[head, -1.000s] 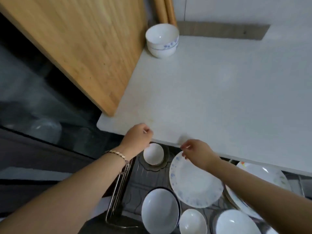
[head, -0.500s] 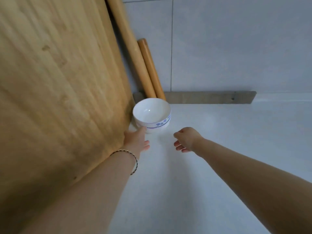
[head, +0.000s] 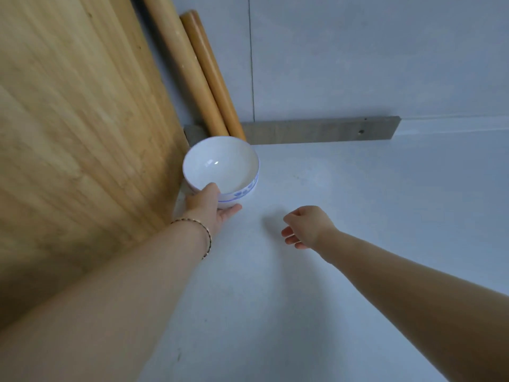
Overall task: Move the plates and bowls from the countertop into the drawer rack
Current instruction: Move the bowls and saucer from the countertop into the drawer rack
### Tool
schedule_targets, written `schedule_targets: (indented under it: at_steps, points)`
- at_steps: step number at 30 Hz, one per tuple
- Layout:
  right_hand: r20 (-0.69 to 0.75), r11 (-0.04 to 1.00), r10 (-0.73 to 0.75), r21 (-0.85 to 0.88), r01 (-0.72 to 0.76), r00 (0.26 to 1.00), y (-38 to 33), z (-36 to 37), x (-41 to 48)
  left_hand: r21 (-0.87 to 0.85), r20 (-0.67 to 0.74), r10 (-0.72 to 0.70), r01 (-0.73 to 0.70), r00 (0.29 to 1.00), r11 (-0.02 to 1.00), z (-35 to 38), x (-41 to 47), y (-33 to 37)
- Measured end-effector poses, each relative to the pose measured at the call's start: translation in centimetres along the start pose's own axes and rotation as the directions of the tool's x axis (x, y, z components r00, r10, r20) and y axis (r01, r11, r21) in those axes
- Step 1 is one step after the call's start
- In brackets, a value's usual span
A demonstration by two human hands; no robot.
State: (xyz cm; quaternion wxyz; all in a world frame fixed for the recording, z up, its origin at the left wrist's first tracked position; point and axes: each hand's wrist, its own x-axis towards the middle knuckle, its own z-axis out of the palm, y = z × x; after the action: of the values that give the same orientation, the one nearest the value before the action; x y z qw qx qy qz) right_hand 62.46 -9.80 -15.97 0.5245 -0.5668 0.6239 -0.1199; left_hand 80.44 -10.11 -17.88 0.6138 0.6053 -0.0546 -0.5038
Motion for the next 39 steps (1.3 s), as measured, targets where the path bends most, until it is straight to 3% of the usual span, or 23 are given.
schedule_targets:
  at_steps: [5, 11, 18, 25, 32, 39]
  points:
    - [-0.009, 0.982, -0.018, 0.186, 0.02, 1.0, -0.1, -3.3, -4.4, 0.113, 0.079, -0.044, 0.035, 0.996, 0.993, -1.2, -6.2, -2.0]
    - [0.084, 0.991, -0.027, 0.129, 0.016, 0.996, 3.6, -9.2, -13.0, 0.298, 0.221, -0.233, 0.162, 0.947, 0.941, -0.6, -20.0, -5.3]
    - [0.099, 0.999, -0.03, 0.031, 0.027, 0.995, 15.8, -14.7, -26.9, 0.562, 0.28, -0.279, 0.079, 0.918, 0.823, 0.0, -35.7, -12.0]
    - [0.075, 0.989, 0.15, -0.015, -0.15, 0.986, 30.5, -16.1, -36.9, 0.739, 0.308, -0.428, 0.069, 0.849, 0.67, -1.4, -45.6, -24.3]
    - [0.029, 0.933, 0.322, -0.18, -0.312, 0.946, 40.4, -13.8, -37.1, 0.812, 0.106, -0.576, 0.264, 0.811, 0.521, -1.5, -45.5, -35.8]
    - [-0.012, 0.863, 0.446, -0.258, -0.434, 0.895, 44.5, -10.9, -35.0, 0.859, -0.065, -0.567, 0.336, 0.821, 0.387, -1.4, -43.1, -41.6]
